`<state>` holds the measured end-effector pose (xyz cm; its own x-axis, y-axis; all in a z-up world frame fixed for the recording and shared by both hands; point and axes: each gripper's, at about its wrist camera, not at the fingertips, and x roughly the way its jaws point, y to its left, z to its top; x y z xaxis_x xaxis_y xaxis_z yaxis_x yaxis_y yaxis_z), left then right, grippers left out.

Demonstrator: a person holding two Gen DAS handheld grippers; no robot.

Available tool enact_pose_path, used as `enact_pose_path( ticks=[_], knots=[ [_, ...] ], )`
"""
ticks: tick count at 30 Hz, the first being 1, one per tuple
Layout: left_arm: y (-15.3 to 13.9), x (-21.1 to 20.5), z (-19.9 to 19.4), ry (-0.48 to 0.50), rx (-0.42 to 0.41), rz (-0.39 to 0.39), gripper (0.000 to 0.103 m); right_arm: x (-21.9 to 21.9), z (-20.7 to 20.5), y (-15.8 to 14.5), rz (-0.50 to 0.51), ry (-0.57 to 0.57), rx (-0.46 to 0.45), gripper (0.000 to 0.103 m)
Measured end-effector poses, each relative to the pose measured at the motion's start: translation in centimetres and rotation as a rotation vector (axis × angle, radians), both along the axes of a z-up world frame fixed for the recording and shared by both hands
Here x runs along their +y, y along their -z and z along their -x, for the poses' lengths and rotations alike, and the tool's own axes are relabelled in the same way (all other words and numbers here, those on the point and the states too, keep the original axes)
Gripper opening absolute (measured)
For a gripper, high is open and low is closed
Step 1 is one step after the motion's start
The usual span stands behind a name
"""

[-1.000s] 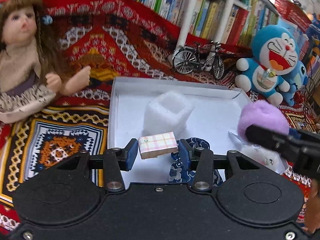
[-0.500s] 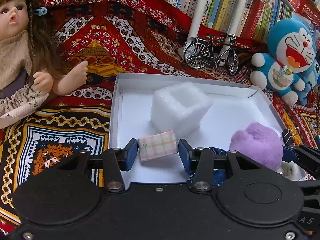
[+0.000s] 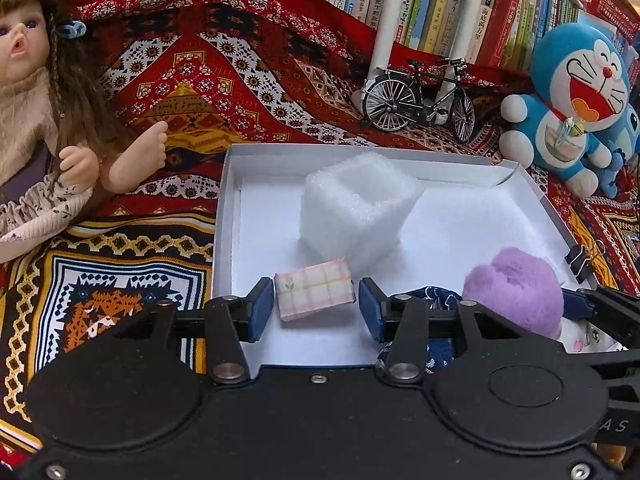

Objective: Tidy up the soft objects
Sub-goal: 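Open the left tool to release the plaid box while the right tool drops the purple heart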

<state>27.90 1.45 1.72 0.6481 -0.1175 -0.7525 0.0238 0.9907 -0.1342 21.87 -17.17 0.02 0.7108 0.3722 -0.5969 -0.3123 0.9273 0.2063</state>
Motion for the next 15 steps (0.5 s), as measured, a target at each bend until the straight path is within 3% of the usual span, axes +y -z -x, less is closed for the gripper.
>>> enact_pose_path(
  ticks=[5, 7, 15],
  knots=[
    [-1.1, 0.0, 0.9, 0.006, -0.031, -0.015, 0.062, -0.4, 0.5, -0.5, -0.022, -0.002, -0.013, 0.090],
    [-1.7, -0.1, 1.6, 0.017, -0.057, -0.024, 0.075, -0.5, 0.8, -0.8, -0.021, -0.005, -0.020, 0.092],
    [-3.5, -0.2, 4.6, 0.036, -0.119, -0.058, 0.082, -0.7, 3.0, -2.0, 0.017, -0.017, -0.075, 0.097]
  ],
)
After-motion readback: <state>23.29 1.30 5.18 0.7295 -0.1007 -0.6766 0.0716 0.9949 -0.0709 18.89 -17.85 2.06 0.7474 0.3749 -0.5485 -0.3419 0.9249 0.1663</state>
